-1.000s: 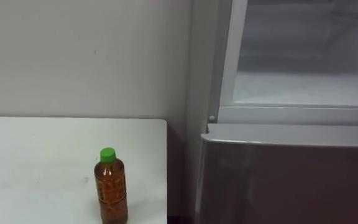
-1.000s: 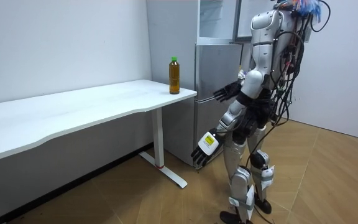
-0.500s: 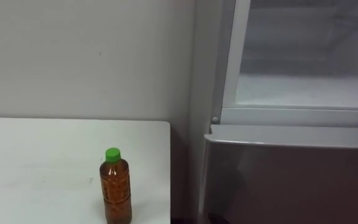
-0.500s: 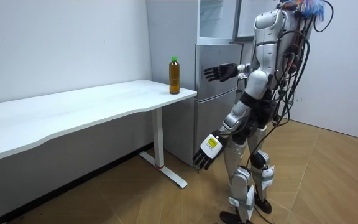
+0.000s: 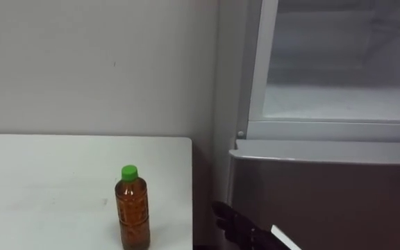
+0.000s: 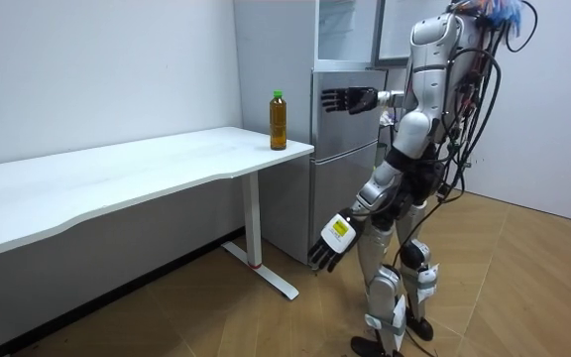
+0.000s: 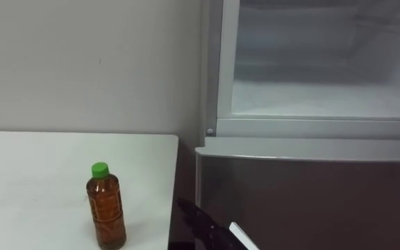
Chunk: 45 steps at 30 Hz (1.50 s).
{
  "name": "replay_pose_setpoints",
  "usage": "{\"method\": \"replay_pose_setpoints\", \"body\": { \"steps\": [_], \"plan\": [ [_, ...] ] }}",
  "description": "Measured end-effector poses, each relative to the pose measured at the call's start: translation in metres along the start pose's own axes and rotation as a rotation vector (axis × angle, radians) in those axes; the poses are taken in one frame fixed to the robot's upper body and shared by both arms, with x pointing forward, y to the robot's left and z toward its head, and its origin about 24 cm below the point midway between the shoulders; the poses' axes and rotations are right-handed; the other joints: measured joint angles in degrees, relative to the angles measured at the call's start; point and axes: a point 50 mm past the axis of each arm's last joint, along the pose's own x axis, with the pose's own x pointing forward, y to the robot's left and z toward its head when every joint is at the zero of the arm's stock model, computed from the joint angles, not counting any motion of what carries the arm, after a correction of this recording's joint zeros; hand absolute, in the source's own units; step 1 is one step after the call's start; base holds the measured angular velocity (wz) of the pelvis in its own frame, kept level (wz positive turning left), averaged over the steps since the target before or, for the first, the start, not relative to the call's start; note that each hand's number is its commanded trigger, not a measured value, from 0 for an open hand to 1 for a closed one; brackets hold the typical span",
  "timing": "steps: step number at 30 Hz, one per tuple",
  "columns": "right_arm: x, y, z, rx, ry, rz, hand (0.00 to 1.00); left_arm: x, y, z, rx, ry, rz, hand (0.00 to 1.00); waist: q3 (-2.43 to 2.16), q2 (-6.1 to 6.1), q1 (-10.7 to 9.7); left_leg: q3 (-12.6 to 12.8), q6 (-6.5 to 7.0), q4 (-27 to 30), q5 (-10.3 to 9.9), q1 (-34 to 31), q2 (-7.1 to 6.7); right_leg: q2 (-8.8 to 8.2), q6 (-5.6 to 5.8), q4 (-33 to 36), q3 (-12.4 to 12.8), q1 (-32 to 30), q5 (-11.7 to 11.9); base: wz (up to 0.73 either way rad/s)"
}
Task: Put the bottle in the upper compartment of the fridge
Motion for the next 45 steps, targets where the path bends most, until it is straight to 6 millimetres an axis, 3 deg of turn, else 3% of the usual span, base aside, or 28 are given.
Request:
{"method": "replay_pose_setpoints", "body": {
  "steps": [12, 17, 30, 38, 45],
  "plan": [
    [0.008, -0.002, 0.009, 0.04, -0.064, 0.001, 0.0, 0.0, -0.002, 0.001, 0.01, -0.005, -0.016, 0.0, 0.2, 0.34, 0.1, -0.5, 0.08, -0.2, 0.1, -0.4, -0.08, -0.02, 0.07, -0.1, -0.8, -0.1, 0.1, 0.02],
    [0.009, 0.002, 0.01, 0.051, -0.068, 0.013, 0.0, 0.001, -0.003, 0.005, 0.021, -0.017, -0.019, 0.0, 0.2, 0.35, 1.2, -0.5, 0.08, -0.2, 0.1, -0.4, -0.1, -0.04, 0.09, -0.2, -1.0, -0.2, 0.2, 0.0],
    [0.023, 0.004, 0.009, 0.14, -0.086, -0.083, 0.0, 0.002, -0.009, 0.014, 0.03, -0.04, -0.014, 0.0, 0.37, 0.48, 3.1, -1.5, 0.39, 0.3, 0.3, -1.1, -0.31, -0.65, 0.14, -0.1, -5.6, 0.3, 0.2, 0.05],
    [0.027, 0.008, -0.006, 0.199, -0.031, -0.111, 0.0, 0.002, -0.009, 0.014, 0.026, -0.033, 0.008, 0.0, 0.66, 0.35, 4.2, -2.0, 0.41, 0.2, 0.3, -1.3, -0.43, -0.67, 0.19, -0.1, -6.0, 0.1, 0.2, 0.02],
    [0.031, 0.009, -0.012, 0.236, -0.012, -0.174, 0.0, 0.0, -0.009, 0.005, 0.011, -0.008, 0.038, 0.0, 0.84, 0.03, 5.3, -3.2, 0.39, 0.2, 0.3, -2.2, -0.51, -0.75, 0.2, -0.2, -8.9, -0.2, 0.2, 0.08]
  ]
}}
